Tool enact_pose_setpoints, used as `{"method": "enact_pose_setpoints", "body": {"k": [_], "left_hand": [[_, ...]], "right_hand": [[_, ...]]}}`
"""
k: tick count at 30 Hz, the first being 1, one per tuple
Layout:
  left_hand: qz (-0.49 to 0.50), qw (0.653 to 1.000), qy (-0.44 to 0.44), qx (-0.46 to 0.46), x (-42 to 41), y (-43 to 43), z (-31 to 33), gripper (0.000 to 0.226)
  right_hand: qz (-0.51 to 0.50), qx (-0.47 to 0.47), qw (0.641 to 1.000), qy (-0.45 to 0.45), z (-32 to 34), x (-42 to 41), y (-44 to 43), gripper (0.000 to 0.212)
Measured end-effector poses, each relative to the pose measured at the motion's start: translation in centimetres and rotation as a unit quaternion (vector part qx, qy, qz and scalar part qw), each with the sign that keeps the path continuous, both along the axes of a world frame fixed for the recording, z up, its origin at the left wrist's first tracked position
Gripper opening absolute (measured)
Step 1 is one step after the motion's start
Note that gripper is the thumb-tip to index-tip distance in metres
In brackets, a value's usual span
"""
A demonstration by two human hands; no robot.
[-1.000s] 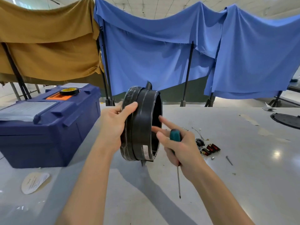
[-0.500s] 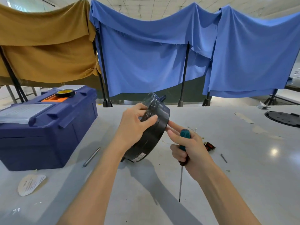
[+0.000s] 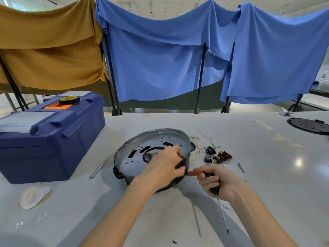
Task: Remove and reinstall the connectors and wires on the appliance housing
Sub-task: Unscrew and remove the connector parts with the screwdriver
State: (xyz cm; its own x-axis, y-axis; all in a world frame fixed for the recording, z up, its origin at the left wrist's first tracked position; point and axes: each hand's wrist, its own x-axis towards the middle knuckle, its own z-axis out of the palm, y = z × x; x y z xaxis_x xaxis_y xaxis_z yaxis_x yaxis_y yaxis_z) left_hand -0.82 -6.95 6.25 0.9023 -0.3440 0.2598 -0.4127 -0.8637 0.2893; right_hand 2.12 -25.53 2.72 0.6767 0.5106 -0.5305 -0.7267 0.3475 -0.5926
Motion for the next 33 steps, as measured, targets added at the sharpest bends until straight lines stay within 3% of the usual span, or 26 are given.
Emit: {"method": "enact_pose_setpoints", "body": {"k": [3,5,9,15,17,19,21,23,24,27,33], "left_hand": [[-0.008,0.997,0.014,0.081,-0.9,-1.0,-1.1,0.025],[-0.012,0.992,0.020,0.122,-1.4,-1.6,-1.6,0.029],[-0.004,0.989,0.014,0.150,-2.1,-2.5,-1.6,0.030],[0.008,0.986,0.033,0.164,-2.6,-3.8,-2.0,0.027],[-0.006,0.988,0.065,0.142,-2.4,-3.8,-1.8,0.040],[-0.022,0.990,0.131,0.052,-1.6,-3.0,-1.4,0.058],[-0.046,0.985,0.167,-0.002,-0.4,-2.0,-0.8,0.053],[-0.049,0.985,0.167,-0.008,0.9,-1.2,-0.6,0.022],[-0.045,0.986,0.160,0.001,1.4,-1.0,-0.6,0.018],[-0.052,0.989,0.135,0.013,2.9,-1.0,-1.1,0.045],[-0.086,0.964,0.219,-0.120,4.9,-0.6,-2.1,0.051]], "right_hand": [[-0.033,-0.106,0.994,-0.018,-0.4,0.0,-0.4,0.007],[-0.091,-0.152,0.983,-0.046,-0.3,0.3,-0.8,0.006],[-0.179,-0.127,0.971,-0.098,1.0,1.1,-1.6,0.010],[-0.221,-0.092,0.960,-0.145,2.3,1.9,-1.9,0.004],[-0.233,-0.066,0.958,-0.150,2.5,2.2,-1.9,0.011],[-0.245,-0.017,0.958,-0.147,2.8,2.5,-1.9,0.019],[-0.260,0.025,0.955,-0.143,3.4,2.9,-2.0,0.027],[-0.281,0.063,0.947,-0.141,4.2,3.2,-2.0,0.035],[-0.291,0.086,0.943,-0.138,4.6,3.4,-2.0,0.037],[-0.316,0.149,0.926,-0.140,5.5,3.8,-1.5,0.040],[-0.324,0.123,0.910,-0.227,5.8,4.4,0.3,0.047]]}}
